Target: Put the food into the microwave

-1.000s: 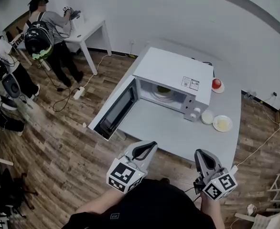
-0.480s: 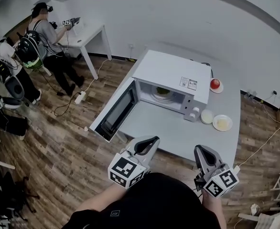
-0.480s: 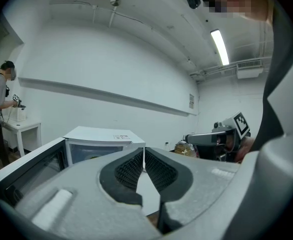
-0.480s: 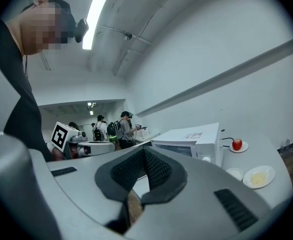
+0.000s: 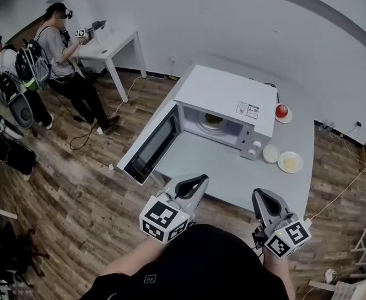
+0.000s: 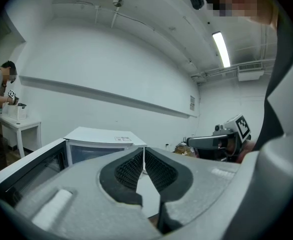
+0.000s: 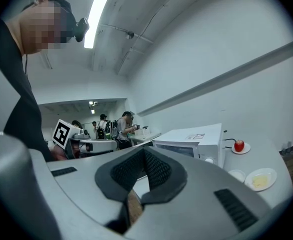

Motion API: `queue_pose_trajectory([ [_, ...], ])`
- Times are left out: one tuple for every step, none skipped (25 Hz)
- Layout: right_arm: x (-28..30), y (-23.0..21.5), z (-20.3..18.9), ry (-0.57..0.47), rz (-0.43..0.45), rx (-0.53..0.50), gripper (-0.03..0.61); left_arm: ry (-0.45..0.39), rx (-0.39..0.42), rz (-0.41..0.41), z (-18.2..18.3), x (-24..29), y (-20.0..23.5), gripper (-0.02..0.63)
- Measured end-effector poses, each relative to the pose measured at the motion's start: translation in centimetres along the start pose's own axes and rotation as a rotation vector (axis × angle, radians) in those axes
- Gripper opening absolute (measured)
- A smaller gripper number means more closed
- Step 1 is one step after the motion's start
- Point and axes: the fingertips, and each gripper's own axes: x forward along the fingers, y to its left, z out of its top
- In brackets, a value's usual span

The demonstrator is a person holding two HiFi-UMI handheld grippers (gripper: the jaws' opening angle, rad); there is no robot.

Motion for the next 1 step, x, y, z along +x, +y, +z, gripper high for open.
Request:
queue_pose_trajectory([
  [0.01, -0.06, -0.05, 0.001, -0.001, 0.001, 0.012, -0.001, 0.0, 0.002, 0.02, -0.01, 0.07, 0.018],
])
